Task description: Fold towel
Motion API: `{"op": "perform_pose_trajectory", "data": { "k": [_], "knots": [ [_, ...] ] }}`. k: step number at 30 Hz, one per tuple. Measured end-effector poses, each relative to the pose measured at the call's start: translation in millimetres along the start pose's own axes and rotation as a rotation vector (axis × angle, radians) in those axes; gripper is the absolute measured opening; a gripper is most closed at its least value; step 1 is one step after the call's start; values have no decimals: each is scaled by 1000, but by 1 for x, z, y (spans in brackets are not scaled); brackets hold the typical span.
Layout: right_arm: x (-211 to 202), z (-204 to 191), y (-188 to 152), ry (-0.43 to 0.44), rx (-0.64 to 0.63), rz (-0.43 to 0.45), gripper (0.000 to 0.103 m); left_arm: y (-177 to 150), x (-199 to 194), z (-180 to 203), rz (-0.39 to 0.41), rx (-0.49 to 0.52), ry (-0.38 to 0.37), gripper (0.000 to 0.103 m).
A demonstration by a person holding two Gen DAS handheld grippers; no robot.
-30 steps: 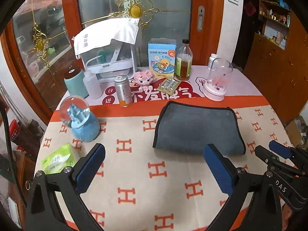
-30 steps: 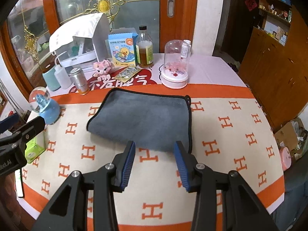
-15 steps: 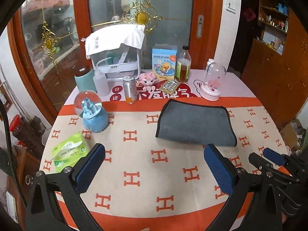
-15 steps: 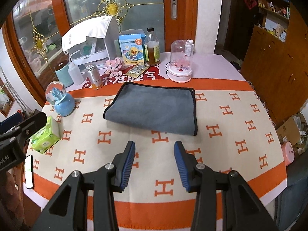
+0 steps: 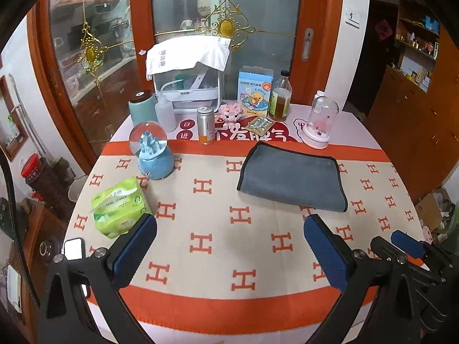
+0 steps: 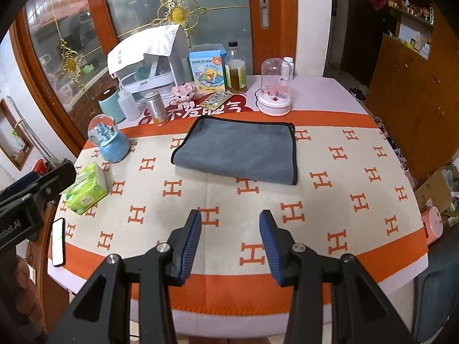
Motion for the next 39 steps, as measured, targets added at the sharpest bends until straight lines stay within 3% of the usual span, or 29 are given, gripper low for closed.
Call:
{"op": "perform_pose_trajectory", "data": {
  "k": [18, 39],
  "knots": [
    [-16, -5, -8, 11, -59, 17, 42, -33, -12, 8, -44, -14, 48, 102],
    [-18, -7, -9, 6, -77, 17, 42, -33, -15, 8, -45, -16, 46, 102]
  ]
}}
Point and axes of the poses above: each gripper's, at about its wrist camera, not at the fingertips, and x roughly the way its jaws point, z to its right, y to its top, the point moved 8 cm from there along x, roughly the way its jaws point, and after that the axes turned 3 degrees about y, right-handed, at the moved point
